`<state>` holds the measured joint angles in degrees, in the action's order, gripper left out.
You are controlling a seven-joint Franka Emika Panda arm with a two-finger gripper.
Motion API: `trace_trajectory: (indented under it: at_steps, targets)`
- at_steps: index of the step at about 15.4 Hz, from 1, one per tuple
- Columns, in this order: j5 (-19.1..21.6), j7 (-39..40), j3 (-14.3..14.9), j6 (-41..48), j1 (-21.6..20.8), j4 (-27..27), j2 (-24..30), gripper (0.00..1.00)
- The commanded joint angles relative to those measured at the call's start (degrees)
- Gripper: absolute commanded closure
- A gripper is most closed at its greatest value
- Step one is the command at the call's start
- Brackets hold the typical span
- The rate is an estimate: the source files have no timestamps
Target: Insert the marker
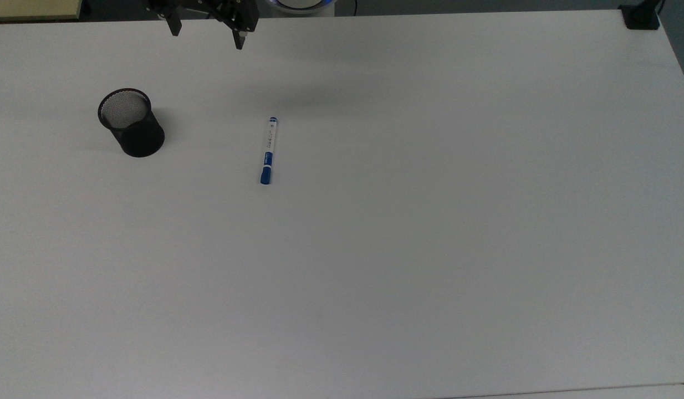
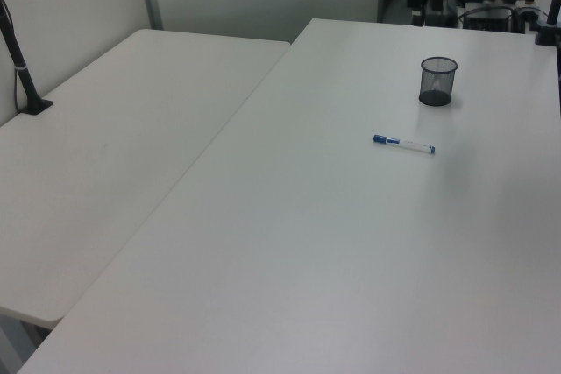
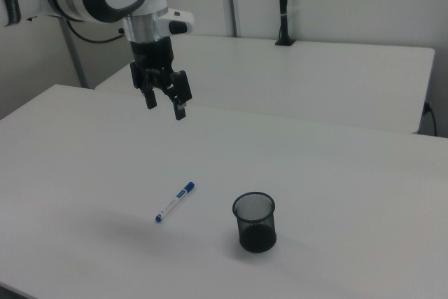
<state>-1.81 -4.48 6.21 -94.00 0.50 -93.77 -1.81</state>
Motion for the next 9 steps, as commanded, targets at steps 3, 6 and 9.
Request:
trace_trajectory:
  at_steps: [3, 6, 9]
  targets:
    - [0.9, 0.3, 0.3, 0.5, 0.2, -0.4, 0.1, 0.00]
    - [0.8, 0.4, 0.3, 0.4, 0.1, -0.3, -0.1, 0.00]
    - [1.0, 0.8, 0.2, -0.1, 0.0, 1.3, -2.7, 0.00]
